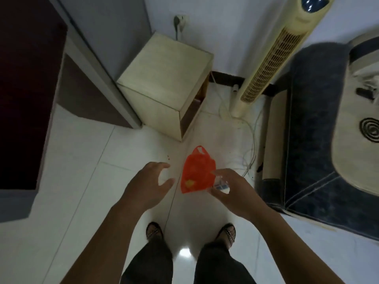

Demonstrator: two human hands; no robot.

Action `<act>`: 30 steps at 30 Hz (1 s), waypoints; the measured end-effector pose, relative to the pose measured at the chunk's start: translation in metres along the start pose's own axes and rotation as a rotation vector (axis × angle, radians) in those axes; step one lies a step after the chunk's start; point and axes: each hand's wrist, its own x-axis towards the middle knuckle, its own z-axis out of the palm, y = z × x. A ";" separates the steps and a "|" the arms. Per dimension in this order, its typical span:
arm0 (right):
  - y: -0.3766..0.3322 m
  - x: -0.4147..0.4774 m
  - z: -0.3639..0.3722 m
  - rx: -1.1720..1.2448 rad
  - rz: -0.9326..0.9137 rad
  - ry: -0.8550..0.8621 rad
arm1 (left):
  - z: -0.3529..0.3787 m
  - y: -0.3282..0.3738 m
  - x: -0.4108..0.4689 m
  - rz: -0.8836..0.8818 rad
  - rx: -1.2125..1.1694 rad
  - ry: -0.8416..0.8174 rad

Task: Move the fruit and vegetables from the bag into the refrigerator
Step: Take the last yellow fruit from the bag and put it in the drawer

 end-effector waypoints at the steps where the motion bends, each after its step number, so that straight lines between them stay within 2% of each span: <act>1: 0.014 0.020 0.010 -0.013 -0.010 -0.013 | 0.018 -0.012 0.015 -0.017 -0.023 0.012; 4: 0.068 0.086 0.054 -0.047 -0.044 -0.035 | 0.082 -0.058 0.071 -0.045 -0.082 0.050; 7: 0.135 0.159 0.113 -0.114 -0.080 -0.028 | 0.155 -0.109 0.138 0.000 -0.135 0.064; 11: 0.234 0.251 0.185 -0.252 -0.146 -0.036 | 0.254 -0.181 0.232 0.087 -0.206 -0.018; 15: 0.328 0.326 0.244 -0.348 -0.192 -0.135 | 0.340 -0.259 0.312 0.232 -0.009 -0.154; 18: 0.374 0.368 0.278 -0.437 -0.229 -0.199 | 0.389 -0.302 0.351 0.296 0.094 -0.195; 21: 0.396 0.398 0.304 -0.463 -0.268 -0.182 | 0.421 -0.335 0.371 0.294 0.047 -0.127; 26: 0.390 0.397 0.315 -0.348 -0.252 -0.084 | 0.432 -0.353 0.368 0.223 0.039 -0.176; 30: 0.378 0.398 0.314 -0.215 -0.298 0.070 | 0.447 -0.342 0.361 0.154 -0.151 -0.199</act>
